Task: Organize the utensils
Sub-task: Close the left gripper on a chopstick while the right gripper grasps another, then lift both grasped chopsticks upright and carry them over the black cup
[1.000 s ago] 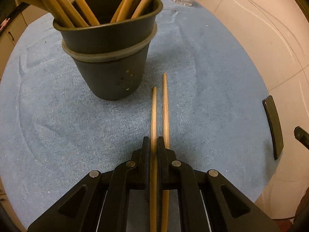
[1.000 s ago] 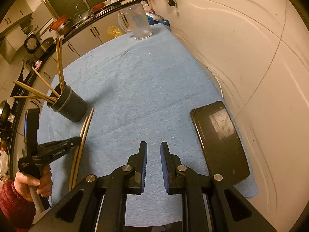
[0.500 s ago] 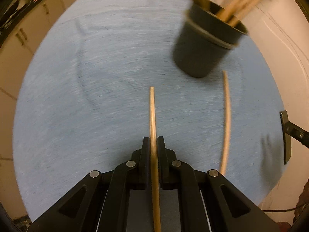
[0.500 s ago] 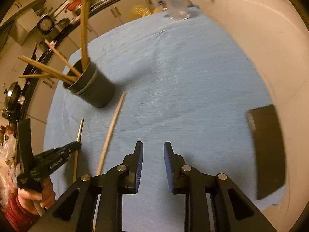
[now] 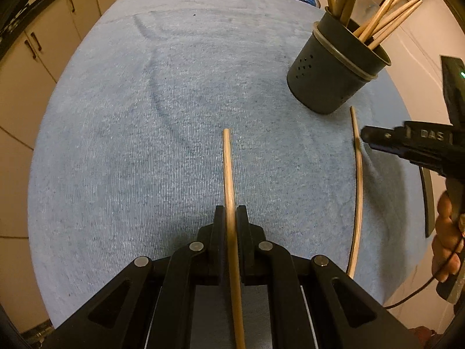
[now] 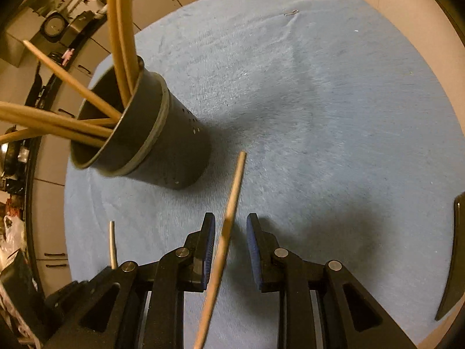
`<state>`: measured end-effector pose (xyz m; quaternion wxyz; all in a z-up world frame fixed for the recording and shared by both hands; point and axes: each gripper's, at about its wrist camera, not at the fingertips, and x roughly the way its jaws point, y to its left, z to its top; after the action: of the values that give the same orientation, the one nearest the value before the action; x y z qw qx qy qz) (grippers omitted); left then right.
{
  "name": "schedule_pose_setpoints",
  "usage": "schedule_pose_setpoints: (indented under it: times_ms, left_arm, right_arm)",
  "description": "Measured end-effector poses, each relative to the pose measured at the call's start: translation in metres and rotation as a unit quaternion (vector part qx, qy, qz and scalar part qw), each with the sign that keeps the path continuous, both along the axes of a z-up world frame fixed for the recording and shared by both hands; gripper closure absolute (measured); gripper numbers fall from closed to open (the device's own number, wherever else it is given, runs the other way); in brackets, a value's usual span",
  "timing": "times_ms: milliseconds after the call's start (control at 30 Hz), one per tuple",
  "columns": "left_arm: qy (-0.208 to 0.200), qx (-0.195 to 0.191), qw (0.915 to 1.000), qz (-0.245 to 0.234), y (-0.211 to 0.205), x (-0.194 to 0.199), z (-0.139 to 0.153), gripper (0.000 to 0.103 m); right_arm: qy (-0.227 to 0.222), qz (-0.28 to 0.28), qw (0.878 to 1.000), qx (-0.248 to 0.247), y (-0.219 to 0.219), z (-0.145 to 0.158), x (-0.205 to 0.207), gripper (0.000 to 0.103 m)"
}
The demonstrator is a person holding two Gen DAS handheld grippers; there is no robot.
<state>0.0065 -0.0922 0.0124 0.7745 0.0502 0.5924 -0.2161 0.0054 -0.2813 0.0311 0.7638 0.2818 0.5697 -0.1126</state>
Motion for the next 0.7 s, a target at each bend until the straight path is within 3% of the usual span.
schedule_pose_setpoints:
  times_ms: [167, 233, 400, 700]
  left_arm:
    - [-0.006, 0.006, 0.9998, -0.015, -0.016, 0.007, 0.000, 0.096]
    - [-0.010, 0.009, 0.9997, -0.020, -0.022, 0.009, 0.000, 0.096]
    - [-0.029, 0.022, 0.9988, -0.033, -0.036, 0.011, 0.003, 0.097]
    - [-0.058, 0.018, 0.9978, -0.027, -0.044, -0.002, 0.009, 0.097]
  right_arm:
    - [0.022, 0.007, 0.999, -0.027, 0.009, -0.010, 0.010, 0.081]
    - [0.025, 0.015, 0.999, -0.043, 0.013, -0.012, 0.012, 0.091]
    - [0.015, 0.016, 0.999, -0.026, 0.012, -0.013, 0.004, 0.097]
    - [-0.060, 0.016, 0.998, -0.016, 0.015, 0.021, -0.033, 0.097]
